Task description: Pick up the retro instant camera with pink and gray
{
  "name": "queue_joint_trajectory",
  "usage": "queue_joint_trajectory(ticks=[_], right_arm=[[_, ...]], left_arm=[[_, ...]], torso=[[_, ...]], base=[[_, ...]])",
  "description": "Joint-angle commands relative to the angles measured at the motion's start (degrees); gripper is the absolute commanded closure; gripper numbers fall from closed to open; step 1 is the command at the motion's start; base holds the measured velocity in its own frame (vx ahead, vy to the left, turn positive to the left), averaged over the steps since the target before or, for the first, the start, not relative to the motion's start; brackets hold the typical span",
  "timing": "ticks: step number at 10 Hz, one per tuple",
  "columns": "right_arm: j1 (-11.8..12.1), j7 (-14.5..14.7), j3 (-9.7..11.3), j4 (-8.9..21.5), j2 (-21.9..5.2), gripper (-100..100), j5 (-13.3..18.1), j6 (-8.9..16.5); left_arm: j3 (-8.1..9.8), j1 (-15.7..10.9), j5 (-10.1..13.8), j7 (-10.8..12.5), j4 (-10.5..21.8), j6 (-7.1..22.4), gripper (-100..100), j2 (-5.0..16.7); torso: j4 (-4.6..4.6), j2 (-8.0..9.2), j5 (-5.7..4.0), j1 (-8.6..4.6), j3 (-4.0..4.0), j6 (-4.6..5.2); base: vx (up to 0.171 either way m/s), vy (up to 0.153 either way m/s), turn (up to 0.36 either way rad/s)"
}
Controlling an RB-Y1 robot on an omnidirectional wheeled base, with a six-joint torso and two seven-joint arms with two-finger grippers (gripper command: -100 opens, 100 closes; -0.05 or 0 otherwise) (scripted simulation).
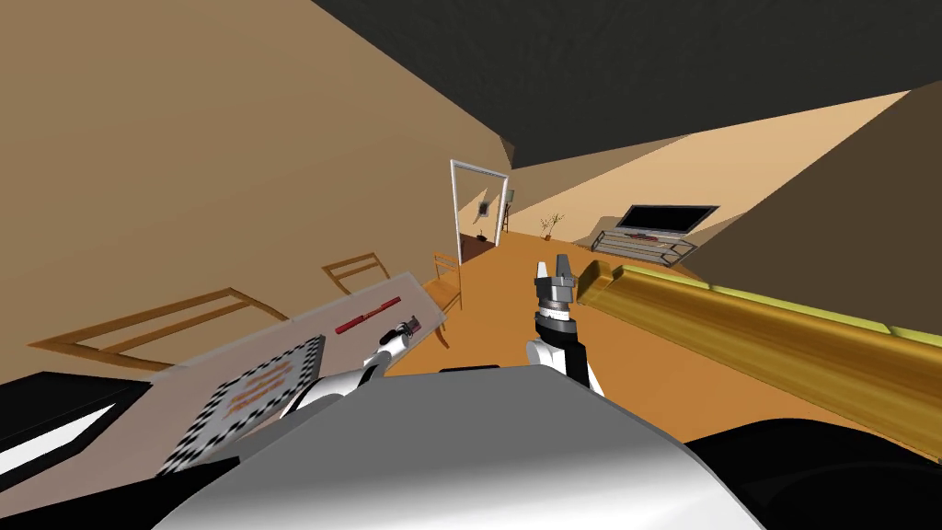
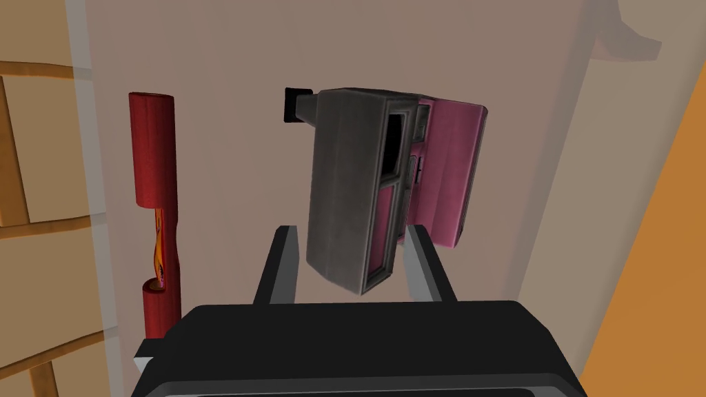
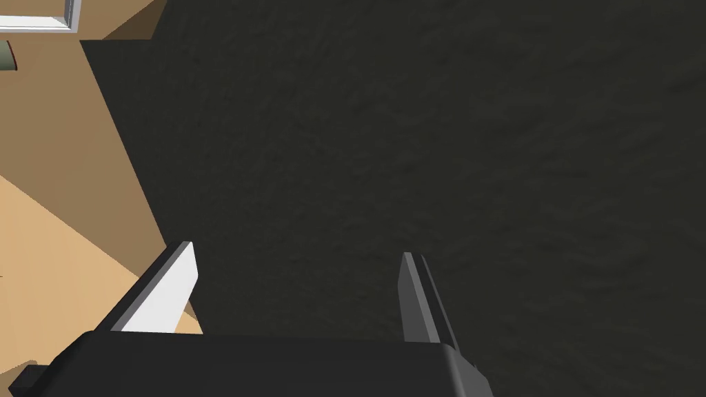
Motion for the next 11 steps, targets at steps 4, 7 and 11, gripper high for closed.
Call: queue_joint_trajectory(ticks=[4,7,11], right_arm=[[0.0,0.0,0.0,0.0,0.0,0,0.0,0.0],[0.0,0.0,0.0,0.0,0.0,0,0.0,0.0],[0.0,0.0,0.0,0.0,0.0,0,0.0,0.0]], left_arm=[[6.66,2.0,-3.9,-0.2,-3.9,2.3,100,-0.3],[9.31,2.1,-5.2,0.8,-3.7,2.5,100,0.5],[10.86,2.4,-5.7,0.3,-4.9,3.1,0,0.1]], torso=[[-0.04,-0.06,0.00,0.05,-0.04,-0.16],[-0.03,0.00,-0.02,-0.02,0.00,-0.13],[-0.04,-0.07,-0.06,-0.04,-0.04,-0.10]], base=[[-0.037,-0.002,-0.070],[-0.045,-0.009,-0.146],[-0.020,-0.007,-0.037]])
